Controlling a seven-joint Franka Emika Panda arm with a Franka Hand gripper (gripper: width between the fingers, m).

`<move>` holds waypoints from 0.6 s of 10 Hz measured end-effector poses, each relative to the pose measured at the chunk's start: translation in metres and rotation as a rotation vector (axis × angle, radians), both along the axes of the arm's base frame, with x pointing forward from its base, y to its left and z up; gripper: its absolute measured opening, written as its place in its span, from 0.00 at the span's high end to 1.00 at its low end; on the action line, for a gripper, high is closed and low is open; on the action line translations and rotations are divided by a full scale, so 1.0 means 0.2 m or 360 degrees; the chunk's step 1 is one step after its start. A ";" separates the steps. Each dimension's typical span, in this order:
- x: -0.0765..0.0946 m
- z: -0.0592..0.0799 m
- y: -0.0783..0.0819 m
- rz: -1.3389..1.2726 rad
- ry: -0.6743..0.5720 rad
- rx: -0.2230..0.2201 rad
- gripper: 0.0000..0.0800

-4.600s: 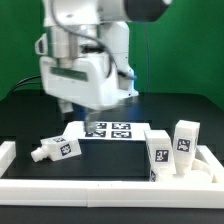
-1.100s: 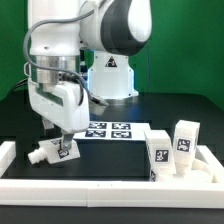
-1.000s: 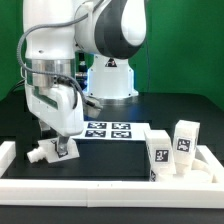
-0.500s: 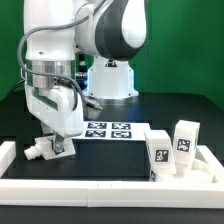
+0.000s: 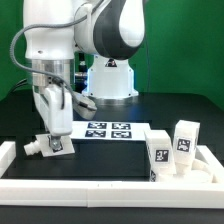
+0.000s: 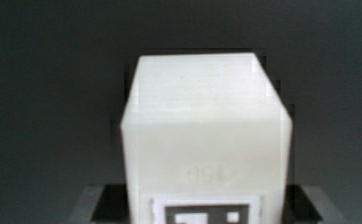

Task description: Assemble stool

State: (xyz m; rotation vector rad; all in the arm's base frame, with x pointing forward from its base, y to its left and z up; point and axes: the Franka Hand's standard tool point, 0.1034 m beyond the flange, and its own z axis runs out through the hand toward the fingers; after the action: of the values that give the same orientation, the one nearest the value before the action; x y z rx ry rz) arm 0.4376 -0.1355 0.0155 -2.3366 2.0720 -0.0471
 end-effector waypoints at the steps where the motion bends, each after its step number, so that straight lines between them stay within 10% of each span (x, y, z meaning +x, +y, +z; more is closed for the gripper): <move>1: -0.01 0.00 0.01 -0.0265 -0.0037 0.0038 0.59; 6: 0.00 0.01 0.01 -0.0870 -0.0061 0.0095 0.58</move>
Offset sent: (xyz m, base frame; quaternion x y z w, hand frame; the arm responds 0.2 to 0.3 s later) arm 0.0000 0.0000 0.0000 0.0000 0.0000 0.1296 0.9916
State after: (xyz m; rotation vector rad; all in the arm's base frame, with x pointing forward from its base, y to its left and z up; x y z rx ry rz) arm 0.4370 -0.1328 0.0169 -1.6558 2.5767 -0.0354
